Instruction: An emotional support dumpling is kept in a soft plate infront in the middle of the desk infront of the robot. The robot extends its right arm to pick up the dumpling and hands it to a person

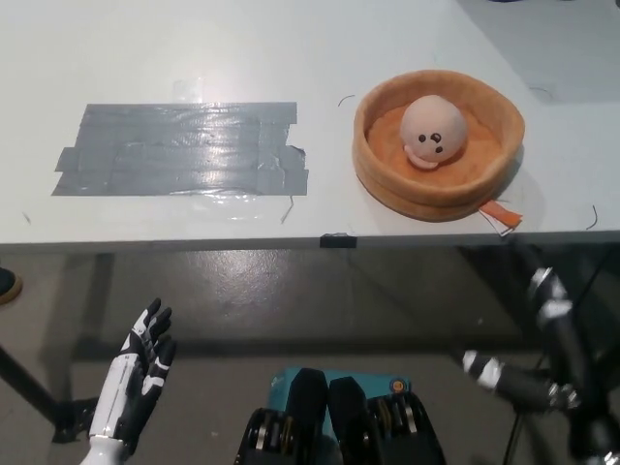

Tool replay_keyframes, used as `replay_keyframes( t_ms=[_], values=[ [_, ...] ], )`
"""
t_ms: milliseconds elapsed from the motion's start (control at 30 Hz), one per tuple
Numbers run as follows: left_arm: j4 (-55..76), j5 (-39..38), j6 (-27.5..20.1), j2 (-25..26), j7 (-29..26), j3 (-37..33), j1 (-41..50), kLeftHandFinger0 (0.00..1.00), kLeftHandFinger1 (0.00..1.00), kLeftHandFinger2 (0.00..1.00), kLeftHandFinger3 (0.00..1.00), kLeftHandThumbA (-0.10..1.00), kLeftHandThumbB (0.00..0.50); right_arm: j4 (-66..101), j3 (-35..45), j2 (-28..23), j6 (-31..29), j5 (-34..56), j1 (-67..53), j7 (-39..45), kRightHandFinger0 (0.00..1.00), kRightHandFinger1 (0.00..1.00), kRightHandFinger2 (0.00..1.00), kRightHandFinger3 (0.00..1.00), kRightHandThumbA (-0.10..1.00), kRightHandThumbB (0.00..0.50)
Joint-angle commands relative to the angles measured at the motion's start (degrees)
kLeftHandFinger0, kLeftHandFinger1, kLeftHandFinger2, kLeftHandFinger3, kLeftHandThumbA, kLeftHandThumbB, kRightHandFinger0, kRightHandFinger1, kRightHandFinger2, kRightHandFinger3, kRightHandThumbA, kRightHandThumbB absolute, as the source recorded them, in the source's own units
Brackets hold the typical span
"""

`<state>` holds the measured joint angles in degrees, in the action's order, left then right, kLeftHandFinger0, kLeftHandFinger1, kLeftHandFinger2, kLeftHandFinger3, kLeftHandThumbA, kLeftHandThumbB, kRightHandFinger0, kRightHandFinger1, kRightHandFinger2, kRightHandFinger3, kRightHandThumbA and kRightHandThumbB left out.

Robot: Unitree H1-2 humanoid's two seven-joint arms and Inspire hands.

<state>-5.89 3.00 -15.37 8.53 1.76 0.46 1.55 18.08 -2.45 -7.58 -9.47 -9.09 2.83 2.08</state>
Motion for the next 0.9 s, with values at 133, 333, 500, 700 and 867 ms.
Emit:
replay_keyframes(
  t_ms=[133,333,500,700,867],
  values=[
    [2.2,0.4,-1.8,0.6,0.4,-0.1,-0.8,1.0,1.0,1.0,1.0,0.84,0.372,3.7,1.8,-11.1,27.4,-2.8,27.4,9.4,1.0,1.0,1.0,1.0,1.0,0.243],
    [2.4,-0.1,-1.7,0.7,0.6,0.1,-1.2,1.0,1.0,1.0,1.0,0.84,0.374,-14.4,-4.4,-15.5,31.9,-7.9,43.7,14.4,1.0,1.0,1.0,1.0,1.0,0.332],
    [2.3,-0.1,-1.7,0.8,0.7,0.1,-1.7,1.0,1.0,1.0,1.0,0.84,0.374,-29.5,-8.6,-16.1,32.5,-7.9,54.8,17.8,1.0,1.0,1.0,1.0,0.96,0.338],
    [2.5,0.3,-1.6,1.0,0.7,0.0,-2.0,1.0,1.0,1.0,1.0,0.85,0.366,-45.6,-12.8,-14.7,30.9,-9.2,63.9,18.5,1.0,1.0,1.0,1.0,0.91,0.327],
    [2.4,0.1,-1.9,0.7,0.6,0.0,-2.3,1.0,1.0,1.0,1.0,0.85,0.369,-57.4,-15.4,-11.9,30.5,-9.5,69.7,18.2,1.0,1.0,1.0,1.0,0.88,0.325]
  ],
)
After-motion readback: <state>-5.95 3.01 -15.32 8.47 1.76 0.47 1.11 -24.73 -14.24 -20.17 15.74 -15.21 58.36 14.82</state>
